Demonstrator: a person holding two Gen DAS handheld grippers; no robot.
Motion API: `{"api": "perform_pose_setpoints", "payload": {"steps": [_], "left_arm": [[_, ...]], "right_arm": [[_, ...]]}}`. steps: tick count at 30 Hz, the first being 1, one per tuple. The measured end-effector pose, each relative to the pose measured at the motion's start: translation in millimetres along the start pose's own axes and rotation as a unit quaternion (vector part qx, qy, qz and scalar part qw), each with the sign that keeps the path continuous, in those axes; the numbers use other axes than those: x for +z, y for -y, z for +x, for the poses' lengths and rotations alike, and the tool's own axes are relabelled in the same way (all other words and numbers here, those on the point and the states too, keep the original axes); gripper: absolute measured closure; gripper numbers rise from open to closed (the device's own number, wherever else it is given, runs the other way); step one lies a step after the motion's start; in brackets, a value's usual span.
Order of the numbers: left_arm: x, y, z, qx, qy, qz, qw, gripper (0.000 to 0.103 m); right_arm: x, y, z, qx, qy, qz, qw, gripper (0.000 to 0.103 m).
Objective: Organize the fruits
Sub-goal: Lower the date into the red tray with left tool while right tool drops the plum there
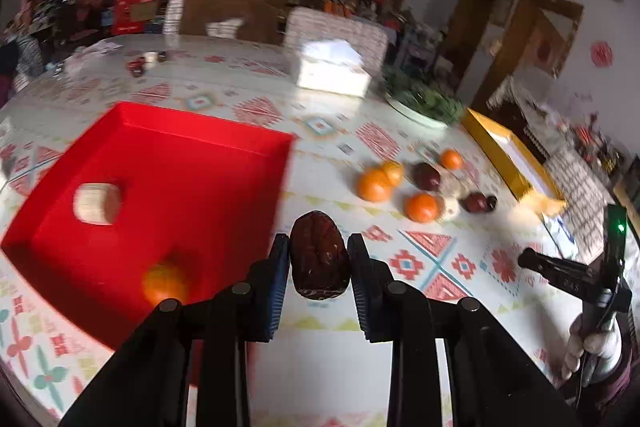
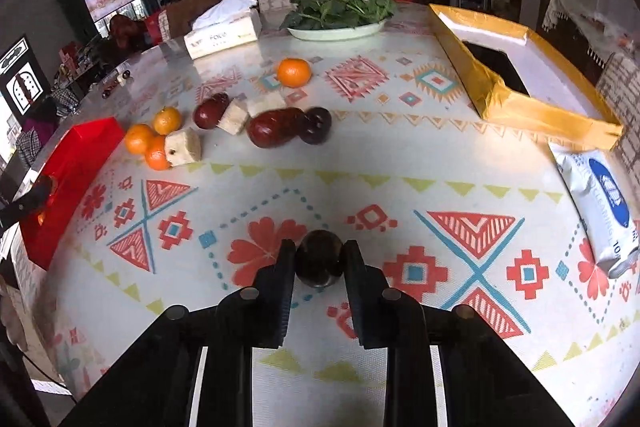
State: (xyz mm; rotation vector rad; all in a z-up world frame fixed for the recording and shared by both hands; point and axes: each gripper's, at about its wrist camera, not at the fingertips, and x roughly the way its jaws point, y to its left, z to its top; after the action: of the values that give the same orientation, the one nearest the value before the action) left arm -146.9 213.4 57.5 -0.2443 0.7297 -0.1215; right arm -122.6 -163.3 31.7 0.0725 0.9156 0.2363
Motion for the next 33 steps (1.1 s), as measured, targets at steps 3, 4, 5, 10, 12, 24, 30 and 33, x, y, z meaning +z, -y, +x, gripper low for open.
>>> {"api": "perform_pose_setpoints", "payload": {"steps": [3,4,5,10,12,24,30,33], "left_arm": [[3.6,-29.4,-10.8,0.021,0.012,-0.027,0.9993,0.074],[3.7,-40.3,-13.9,0.030,0.015,-0.037,0.9987,0.074],[3.2,-50.8,-16.2,0.039,0.017,-0.048,0.9979,0.074],[-1.6,-97.5,-19.4,0.075,0.017,-0.099,0.9921,0.074],[-3.6,-112.6,-19.2,0.091,0.015,-0.112,0.9894,0.074],[-9.0,-149.5,-21.9,0.085,0.011,-0.152,0.9847,0.062],[-10.1,-151.7,-29.2,0.073,0.022,-0.166,0.9832,0.048],[-9.5,-147.4,-36.2,0.069,0.029,-0.165,0.9834,0.047]], "right_arm": [[9.0,-22.7,-8.5,0.021,0.014,-0.011,1.000,0.077],[12.6,-30.7,-10.0,0.037,0.016,-0.014,0.999,0.077],[17.6,-40.9,-11.5,0.060,0.017,-0.016,0.998,0.077],[43.0,-105.6,-2.7,0.185,-0.001,-0.030,0.982,0.076],[51.8,-140.8,7.7,0.241,-0.022,-0.037,0.970,0.076],[64.8,-278.1,86.5,0.304,-0.104,-0.082,0.944,0.075],[64.6,-292.8,99.9,0.288,-0.111,-0.079,0.948,0.073],[66.6,-291.3,96.4,0.288,-0.103,-0.070,0.949,0.041]]}}
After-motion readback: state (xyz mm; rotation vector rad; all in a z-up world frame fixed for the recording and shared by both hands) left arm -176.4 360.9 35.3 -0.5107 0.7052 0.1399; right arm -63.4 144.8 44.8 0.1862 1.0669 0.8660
